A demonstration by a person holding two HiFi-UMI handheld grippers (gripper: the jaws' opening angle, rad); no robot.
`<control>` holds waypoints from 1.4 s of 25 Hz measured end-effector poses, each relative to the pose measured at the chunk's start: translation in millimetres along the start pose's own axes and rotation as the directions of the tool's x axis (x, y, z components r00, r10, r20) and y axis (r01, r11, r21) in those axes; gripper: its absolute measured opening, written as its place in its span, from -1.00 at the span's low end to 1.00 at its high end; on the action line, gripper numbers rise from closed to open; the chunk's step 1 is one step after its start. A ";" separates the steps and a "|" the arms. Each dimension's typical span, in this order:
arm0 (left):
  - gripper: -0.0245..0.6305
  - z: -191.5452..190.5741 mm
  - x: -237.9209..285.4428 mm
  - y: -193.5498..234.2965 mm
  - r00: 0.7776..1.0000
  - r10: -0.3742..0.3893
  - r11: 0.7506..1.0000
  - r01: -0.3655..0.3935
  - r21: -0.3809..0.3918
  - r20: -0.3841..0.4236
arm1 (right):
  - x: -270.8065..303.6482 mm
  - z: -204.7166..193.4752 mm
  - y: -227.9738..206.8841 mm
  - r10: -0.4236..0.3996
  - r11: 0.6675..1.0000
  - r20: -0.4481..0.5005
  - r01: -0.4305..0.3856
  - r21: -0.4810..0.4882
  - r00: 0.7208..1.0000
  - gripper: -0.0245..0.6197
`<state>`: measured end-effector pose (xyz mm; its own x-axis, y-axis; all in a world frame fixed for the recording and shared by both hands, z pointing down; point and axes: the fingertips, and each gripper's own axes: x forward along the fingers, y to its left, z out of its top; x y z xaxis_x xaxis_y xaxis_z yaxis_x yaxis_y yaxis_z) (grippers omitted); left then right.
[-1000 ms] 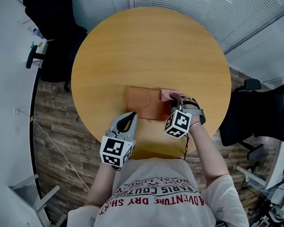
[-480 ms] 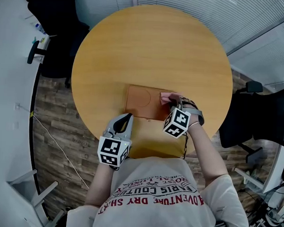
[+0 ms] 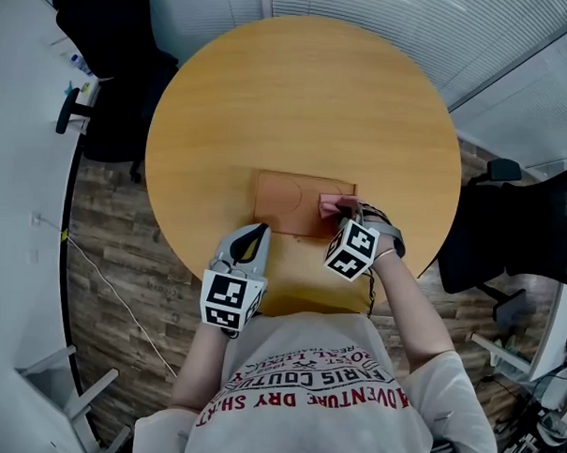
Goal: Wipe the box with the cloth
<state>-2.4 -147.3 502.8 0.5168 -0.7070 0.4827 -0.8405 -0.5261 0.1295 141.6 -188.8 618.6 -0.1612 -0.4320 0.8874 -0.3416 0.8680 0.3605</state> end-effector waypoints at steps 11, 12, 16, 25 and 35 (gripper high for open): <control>-0.90 7.3 -18.2 -4.5 0.998 -0.045 0.999 0.044 0.028 0.033 | -16.1 -4.5 32.4 0.051 0.996 -0.007 -0.051 0.079 0.999 -0.83; -0.90 7.4 -20.2 -4.7 0.998 -0.048 0.998 0.047 0.029 0.037 | -17.8 -4.8 35.9 0.053 0.995 -0.006 -0.052 0.086 0.999 -0.83; -0.90 4.9 -27.7 -3.9 0.997 -0.058 0.998 0.057 0.025 0.043 | -23.2 -6.4 50.6 0.062 0.992 -0.004 -0.061 0.111 0.998 -0.83; -0.90 -0.6 -42.6 -11.9 0.992 -0.121 0.991 0.118 0.061 0.036 | -38.1 -18.7 102.2 0.145 0.982 -0.053 -0.137 0.129 0.988 -0.83; -0.90 3.2 -57.2 -11.9 0.987 -0.153 0.984 0.148 0.096 0.048 | -73.0 0.1 102.0 0.040 0.947 0.105 -0.071 0.313 0.994 -0.83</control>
<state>-21.4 -102.1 470.9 0.6463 -0.6404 0.4150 -0.7356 -0.6675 0.1156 118.4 -68.7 590.6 -0.2711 -0.4204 0.8659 -0.6015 0.7763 0.1886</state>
